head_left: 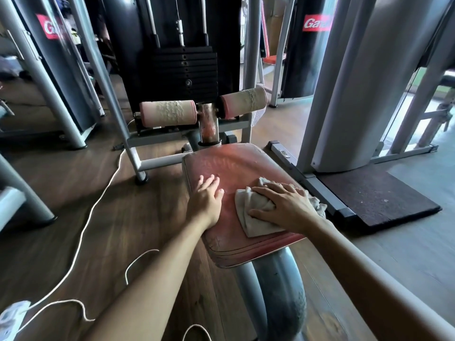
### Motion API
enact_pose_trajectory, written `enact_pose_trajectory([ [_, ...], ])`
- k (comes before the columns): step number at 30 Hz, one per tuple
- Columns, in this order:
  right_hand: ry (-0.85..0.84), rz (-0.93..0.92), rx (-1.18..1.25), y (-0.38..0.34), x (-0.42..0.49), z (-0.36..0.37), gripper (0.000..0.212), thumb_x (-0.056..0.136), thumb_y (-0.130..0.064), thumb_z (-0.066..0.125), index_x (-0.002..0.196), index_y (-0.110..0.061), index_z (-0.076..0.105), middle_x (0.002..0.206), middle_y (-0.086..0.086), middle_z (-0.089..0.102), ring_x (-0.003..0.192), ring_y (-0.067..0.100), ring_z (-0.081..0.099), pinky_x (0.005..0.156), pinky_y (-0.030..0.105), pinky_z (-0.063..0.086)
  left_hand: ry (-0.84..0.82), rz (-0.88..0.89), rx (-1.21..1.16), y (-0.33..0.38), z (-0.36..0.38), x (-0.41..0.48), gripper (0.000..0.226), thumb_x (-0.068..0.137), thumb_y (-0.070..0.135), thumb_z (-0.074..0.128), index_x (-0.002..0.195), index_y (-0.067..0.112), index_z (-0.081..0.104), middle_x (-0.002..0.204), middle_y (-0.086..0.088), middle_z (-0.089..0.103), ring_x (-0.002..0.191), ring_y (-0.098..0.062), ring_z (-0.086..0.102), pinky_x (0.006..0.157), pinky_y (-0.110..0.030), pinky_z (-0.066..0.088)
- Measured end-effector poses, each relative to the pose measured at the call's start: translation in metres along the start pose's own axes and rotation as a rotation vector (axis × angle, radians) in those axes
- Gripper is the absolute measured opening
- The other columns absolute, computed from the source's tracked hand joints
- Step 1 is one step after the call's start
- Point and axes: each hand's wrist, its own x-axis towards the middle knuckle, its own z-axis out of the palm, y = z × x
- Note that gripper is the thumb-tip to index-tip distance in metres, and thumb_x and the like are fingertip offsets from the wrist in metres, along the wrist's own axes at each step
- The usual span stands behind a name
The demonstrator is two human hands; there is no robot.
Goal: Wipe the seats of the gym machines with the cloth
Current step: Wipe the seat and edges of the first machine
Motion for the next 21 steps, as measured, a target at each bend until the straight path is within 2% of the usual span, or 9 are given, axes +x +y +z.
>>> enact_pose_trajectory([
  [3,0.074,0.017,0.012,0.000,0.006,0.000,0.071,0.075,-0.090,0.035,0.135,-0.053,0.048,0.137,-0.018,0.051,0.124,0.022,0.045,0.102,0.045,0.036,-0.013,0.016,0.024,-0.001,0.000,0.000,0.046,0.106,0.027,0.041,0.151,0.014,0.041,0.162,0.000,0.031,0.154,-0.023,0.012,0.122,-0.027,0.006],
  [6,0.209,-0.008,0.049,0.001,0.010,0.009,0.046,0.086,-0.069,0.053,0.117,-0.037,0.064,0.112,-0.007,0.060,0.103,0.024,0.055,0.090,0.039,0.046,-0.037,0.028,0.061,-0.003,0.000,0.000,0.049,0.107,0.028,0.039,0.154,0.015,0.036,0.164,0.002,0.026,0.155,-0.022,0.009,0.122,-0.028,0.005],
  [10,0.280,0.015,0.057,-0.005,0.011,0.012,0.027,0.091,-0.048,0.061,0.099,-0.022,0.064,0.096,0.001,0.060,0.089,0.027,0.057,0.076,0.038,0.050,-0.138,0.028,0.157,0.001,-0.005,0.000,0.053,0.108,0.030,0.034,0.158,0.015,0.023,0.167,0.001,0.014,0.155,-0.022,0.002,0.122,-0.029,-0.002],
  [13,0.157,0.060,0.045,-0.011,0.012,-0.001,0.028,0.093,-0.049,0.052,0.098,-0.023,0.062,0.098,0.001,0.058,0.092,0.027,0.056,0.076,0.039,0.050,-0.230,-0.003,0.253,0.008,-0.014,0.003,0.056,0.108,0.033,0.034,0.159,0.016,0.020,0.167,0.000,0.012,0.155,-0.024,0.003,0.122,-0.029,-0.001],
  [15,0.027,0.097,0.072,-0.016,0.015,-0.016,0.029,0.094,-0.049,0.051,0.099,-0.023,0.062,0.098,0.002,0.056,0.093,0.027,0.057,0.078,0.039,0.050,-0.312,-0.029,0.279,0.015,-0.027,0.009,0.056,0.106,0.034,0.041,0.157,0.016,0.027,0.166,0.000,0.018,0.154,-0.025,0.011,0.123,-0.031,0.008],
  [17,-0.082,0.129,0.095,-0.022,0.016,-0.037,0.029,0.094,-0.048,0.054,0.099,-0.021,0.062,0.096,0.002,0.057,0.093,0.027,0.060,0.076,0.037,0.049,-0.371,-0.071,0.207,0.027,-0.050,0.015,0.047,0.103,0.033,0.049,0.147,0.019,0.047,0.157,-0.001,0.040,0.148,-0.026,0.032,0.118,-0.036,0.027],
  [19,-0.110,0.153,0.141,-0.032,0.015,-0.064,0.028,0.091,-0.049,0.058,0.094,-0.022,0.062,0.091,0.000,0.059,0.089,0.025,0.062,0.073,0.037,0.049,-0.341,-0.066,0.189,0.045,-0.079,0.016,0.034,0.099,0.037,0.054,0.130,0.025,0.064,0.133,0.002,0.063,0.126,-0.024,0.057,0.101,-0.036,0.046],
  [21,-0.091,0.183,0.189,-0.043,0.012,-0.098,0.028,0.088,-0.050,0.061,0.091,-0.022,0.062,0.089,-0.003,0.060,0.084,0.022,0.061,0.069,0.036,0.049,-0.265,-0.036,0.186,0.067,-0.114,0.013,0.025,0.096,0.039,0.056,0.114,0.029,0.069,0.112,0.005,0.070,0.107,-0.022,0.065,0.085,-0.034,0.052],
])
